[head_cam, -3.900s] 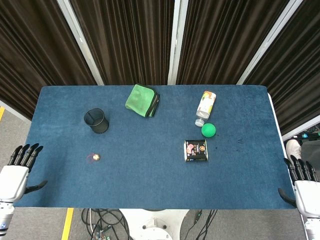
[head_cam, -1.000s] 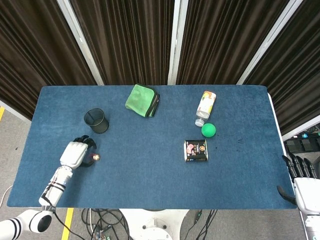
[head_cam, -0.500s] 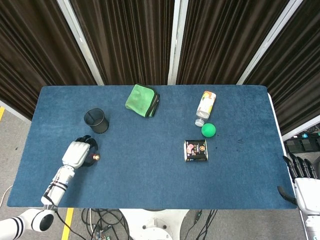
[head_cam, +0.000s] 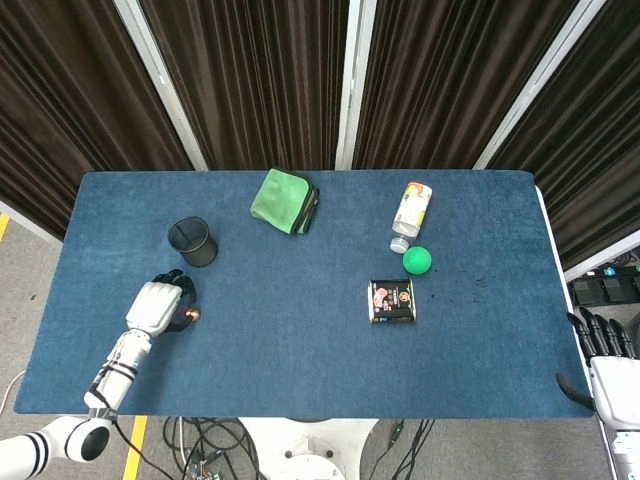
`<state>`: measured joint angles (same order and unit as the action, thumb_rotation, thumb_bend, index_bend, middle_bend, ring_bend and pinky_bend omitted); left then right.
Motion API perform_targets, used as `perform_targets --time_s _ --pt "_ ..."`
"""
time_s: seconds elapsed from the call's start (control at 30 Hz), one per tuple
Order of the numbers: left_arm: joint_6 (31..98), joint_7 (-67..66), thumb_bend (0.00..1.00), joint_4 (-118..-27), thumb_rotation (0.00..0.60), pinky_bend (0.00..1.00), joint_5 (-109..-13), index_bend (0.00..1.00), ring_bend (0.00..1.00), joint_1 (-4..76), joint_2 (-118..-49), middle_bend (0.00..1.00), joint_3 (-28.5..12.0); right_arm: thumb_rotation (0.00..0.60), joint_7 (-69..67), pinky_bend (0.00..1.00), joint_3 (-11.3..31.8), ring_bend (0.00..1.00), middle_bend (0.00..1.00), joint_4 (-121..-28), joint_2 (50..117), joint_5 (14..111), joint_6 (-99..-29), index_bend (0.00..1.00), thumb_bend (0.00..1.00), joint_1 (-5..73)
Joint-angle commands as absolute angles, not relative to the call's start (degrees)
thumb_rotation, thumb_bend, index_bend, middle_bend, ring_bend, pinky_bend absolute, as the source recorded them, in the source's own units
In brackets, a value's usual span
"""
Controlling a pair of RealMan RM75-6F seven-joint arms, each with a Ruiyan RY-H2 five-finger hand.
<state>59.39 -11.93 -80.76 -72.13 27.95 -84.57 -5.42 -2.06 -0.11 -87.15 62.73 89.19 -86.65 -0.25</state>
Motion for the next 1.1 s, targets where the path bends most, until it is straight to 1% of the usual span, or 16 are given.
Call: perform_targets --time_s 0.03,0.7,1.1 --pt "59.19 -12.14 0.30 -80.76 0.600 0.25 -71.80 0.48 0.15 28.04 -84.55 0.29 -5.41 0.600 -2.03 0.00 -0.09 0.00 0.00 -87.20 62.74 89.21 -86.60 0.00 0.17 -0.21" --pt "58.97 -12.60 0.31 -81.31 0.600 0.25 -71.18 0.49 0.15 28.40 -84.42 0.29 -5.01 0.600 -2.19 0.00 -0.05 0.00 0.00 -86.78 63.12 88.79 -85.85 0.00 0.18 -0.02" --pt "59.02 -13.11 0.34 -81.01 0.600 0.25 -70.68 0.52 0.15 28.57 -84.62 0.29 -4.99 0.600 -1.56 0.00 0.21 0.00 0.00 -87.81 62.89 88.13 -85.03 0.00 0.18 0.35"
